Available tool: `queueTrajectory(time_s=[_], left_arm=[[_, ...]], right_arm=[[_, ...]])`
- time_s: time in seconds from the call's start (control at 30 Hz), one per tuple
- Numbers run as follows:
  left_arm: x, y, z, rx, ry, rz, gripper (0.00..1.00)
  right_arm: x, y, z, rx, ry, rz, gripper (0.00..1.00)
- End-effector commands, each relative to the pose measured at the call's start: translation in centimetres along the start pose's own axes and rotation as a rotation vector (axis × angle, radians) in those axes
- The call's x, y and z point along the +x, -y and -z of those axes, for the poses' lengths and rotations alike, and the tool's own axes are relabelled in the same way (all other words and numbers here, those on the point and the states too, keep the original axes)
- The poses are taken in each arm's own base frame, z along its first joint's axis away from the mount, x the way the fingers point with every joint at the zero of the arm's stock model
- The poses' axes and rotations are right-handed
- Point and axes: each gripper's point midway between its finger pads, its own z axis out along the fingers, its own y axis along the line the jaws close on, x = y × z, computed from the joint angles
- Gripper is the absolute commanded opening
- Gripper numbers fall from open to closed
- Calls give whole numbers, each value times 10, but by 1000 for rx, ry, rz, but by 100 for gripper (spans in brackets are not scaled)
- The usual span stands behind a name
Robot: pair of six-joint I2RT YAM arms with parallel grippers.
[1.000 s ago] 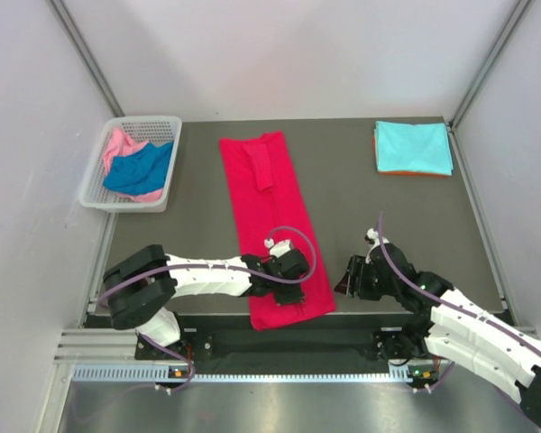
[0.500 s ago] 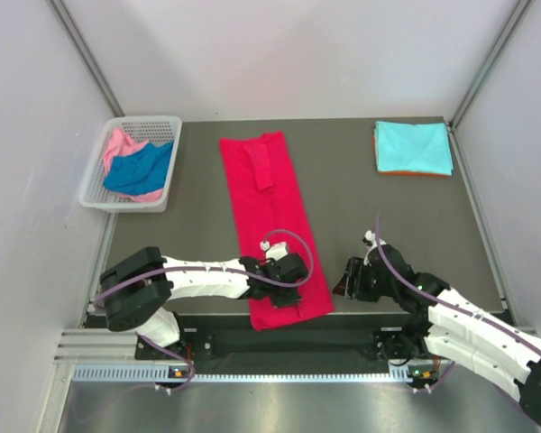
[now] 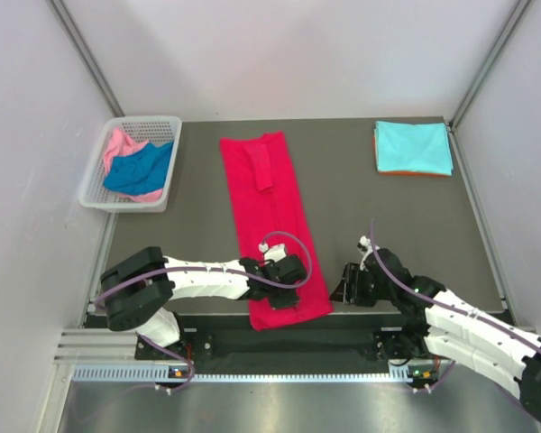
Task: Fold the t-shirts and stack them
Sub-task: Fold the tshirt
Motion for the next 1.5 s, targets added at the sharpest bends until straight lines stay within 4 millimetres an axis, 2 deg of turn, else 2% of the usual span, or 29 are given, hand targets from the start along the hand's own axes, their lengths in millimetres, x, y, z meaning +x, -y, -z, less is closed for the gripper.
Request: queueTrajectory(time_s=[0.0,0.3,0.5,0.67,0.77,0.8,0.83,1.03,1.1,1.13,1.17,1.2,1.23,1.3,1.33,1.43,1.47], left_arm=[[7,-1,-1,-10,-24,-9,0],[7,-4,-3,-28,-19,-18,0],[5,-1,-3,-38,-16,-38,0],[4,1,-2,-42,-12,-47,0],[4,0,-2,-45,-15,-47,0],[5,0,-2,-49,-17,-43,0],[6,-1,-3,-49,-23,-42,0],[10,0,-3,-44,-35,-39,0],[9,2,0,-49,-35,-53,6],[6,12,5,-32,-28,-59,10],[4,18,9,-26,-26,-71,17],[4,18,13,-38,-33,-89,20],[-2,35,20,-5,-25,-114,22],[-8,38,28,-33,-16,-144,24],[-17,55,38,-7,5,-175,24],[-55,58,50,-26,42,-214,24],[-85,53,53,-29,72,-169,24]], right_arm=[[1,-13,-3,-72,-5,27,53],[17,-10,-13,-102,-63,12,49],[21,-8,-12,-96,-74,14,35],[20,-13,-11,-115,-81,25,28],[21,-13,-12,-116,-88,22,14],[22,-11,-12,-110,-88,18,5],[23,-10,-12,-107,-88,22,1],[21,-7,-12,-89,-74,18,0],[20,-9,-12,-97,-74,19,0],[19,-10,-12,-100,-73,21,0],[19,-11,-12,-99,-74,20,0],[18,-12,-11,-101,-70,20,0],[18,-12,-11,-102,-69,22,0],[17,-12,-10,-96,-68,21,0],[18,-11,-10,-89,-70,18,0],[17,-11,-10,-82,-71,19,1],[16,-10,-10,-79,-70,18,1]])
